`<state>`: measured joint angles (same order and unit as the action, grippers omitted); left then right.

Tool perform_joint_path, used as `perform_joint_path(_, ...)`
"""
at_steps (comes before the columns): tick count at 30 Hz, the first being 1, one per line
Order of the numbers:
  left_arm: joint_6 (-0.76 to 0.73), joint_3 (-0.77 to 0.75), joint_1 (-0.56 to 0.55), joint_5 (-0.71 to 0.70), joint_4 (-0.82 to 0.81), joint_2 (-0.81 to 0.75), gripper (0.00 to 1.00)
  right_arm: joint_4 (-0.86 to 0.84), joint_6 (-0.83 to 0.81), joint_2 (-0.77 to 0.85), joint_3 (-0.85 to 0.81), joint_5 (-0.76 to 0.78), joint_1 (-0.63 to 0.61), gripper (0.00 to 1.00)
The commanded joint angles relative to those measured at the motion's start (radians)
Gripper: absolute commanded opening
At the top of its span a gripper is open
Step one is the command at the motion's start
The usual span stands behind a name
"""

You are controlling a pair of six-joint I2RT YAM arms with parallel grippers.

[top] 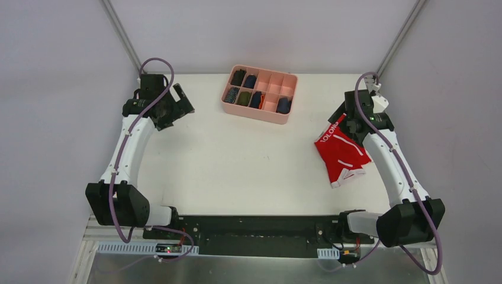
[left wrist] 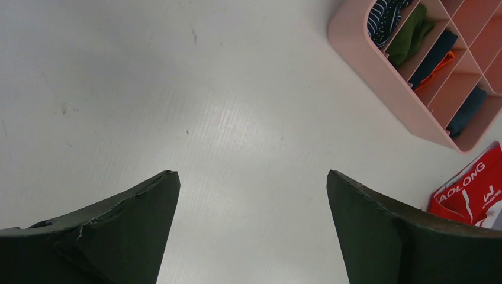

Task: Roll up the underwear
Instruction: Move the underwear to the center of the board.

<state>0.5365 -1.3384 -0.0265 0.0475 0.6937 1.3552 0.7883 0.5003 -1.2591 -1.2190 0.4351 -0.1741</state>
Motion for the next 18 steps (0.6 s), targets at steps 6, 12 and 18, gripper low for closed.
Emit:
perform_joint_path(6, 0.061, -0.003, -0.049, 0.077, 0.000, 0.039, 0.99, -0.105, -0.060, 0.024, 0.033, -0.068, 0.004, 1.00)
perform_joint_path(12, 0.057, 0.001, -0.202, 0.059, -0.001, 0.073, 0.99, -0.089, -0.065, -0.019, 0.075, -0.050, 0.007, 0.96)
perform_joint_path(18, 0.097, 0.036, -0.303, 0.042, 0.000, 0.103, 0.99, -0.001, -0.014, -0.219, -0.005, -0.099, 0.083, 0.64)
